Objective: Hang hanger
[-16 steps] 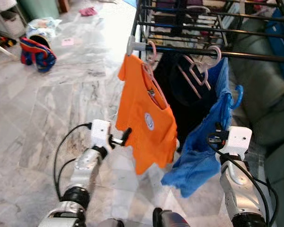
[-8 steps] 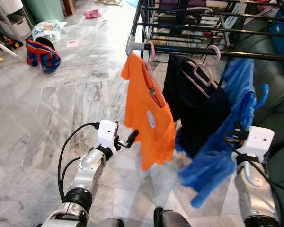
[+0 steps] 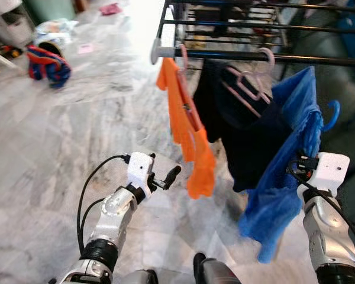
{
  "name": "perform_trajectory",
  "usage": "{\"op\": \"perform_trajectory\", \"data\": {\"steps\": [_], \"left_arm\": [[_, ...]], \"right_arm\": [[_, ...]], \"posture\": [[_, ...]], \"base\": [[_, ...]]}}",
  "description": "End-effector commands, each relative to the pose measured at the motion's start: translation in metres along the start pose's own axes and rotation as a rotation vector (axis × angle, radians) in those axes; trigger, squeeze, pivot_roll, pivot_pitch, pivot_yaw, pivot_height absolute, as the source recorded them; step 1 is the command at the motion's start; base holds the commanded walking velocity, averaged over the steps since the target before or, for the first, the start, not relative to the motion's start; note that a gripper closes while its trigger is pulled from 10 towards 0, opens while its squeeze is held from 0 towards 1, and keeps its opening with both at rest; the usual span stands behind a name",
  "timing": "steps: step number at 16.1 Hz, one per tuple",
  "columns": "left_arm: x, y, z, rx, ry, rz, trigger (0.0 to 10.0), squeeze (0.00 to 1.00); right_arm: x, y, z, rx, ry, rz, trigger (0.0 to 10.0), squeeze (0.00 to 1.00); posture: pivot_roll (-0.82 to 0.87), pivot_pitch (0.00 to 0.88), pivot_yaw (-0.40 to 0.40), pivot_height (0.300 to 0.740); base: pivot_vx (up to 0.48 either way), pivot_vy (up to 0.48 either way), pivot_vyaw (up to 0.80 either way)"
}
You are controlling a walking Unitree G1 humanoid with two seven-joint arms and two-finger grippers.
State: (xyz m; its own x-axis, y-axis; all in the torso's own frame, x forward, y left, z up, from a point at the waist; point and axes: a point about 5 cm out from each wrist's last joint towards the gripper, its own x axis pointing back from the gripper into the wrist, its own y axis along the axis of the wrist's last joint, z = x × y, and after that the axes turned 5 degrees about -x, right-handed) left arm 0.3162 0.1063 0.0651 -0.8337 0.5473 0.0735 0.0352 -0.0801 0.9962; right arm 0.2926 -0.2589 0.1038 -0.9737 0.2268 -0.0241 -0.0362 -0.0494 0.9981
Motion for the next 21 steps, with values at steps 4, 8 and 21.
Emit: {"op": "perform_trajectory", "data": {"steps": [4, 8, 21], "left_arm": [[0.004, -0.006, -0.002, 0.024, 0.018, 0.016, 10.0, 0.0], [0.002, -0.004, -0.001, 0.028, 0.025, 0.016, 10.0, 0.0], [-0.001, 0.002, 0.007, 0.084, 0.066, -0.011, 10.0, 0.0]], "right_arm": [[0.0, 0.0, 0.004, 0.001, 0.032, 0.001, 10.0, 0.0], [-0.002, 0.001, 0.006, 0.01, 0.051, 0.001, 10.0, 0.0], [-0.002, -0.004, 0.013, 0.017, 0.121, 0.035, 10.0, 0.0]], "posture": [[-0.14, 0.221, 0.017, 0.74], [-0.14, 0.208, 0.012, 0.74], [-0.15, 0.217, 0.014, 0.74]], "base": [[0.0, 0.0, 0.0], [0.0, 0.0, 0.0], [0.0, -0.178, 0.0]]}}
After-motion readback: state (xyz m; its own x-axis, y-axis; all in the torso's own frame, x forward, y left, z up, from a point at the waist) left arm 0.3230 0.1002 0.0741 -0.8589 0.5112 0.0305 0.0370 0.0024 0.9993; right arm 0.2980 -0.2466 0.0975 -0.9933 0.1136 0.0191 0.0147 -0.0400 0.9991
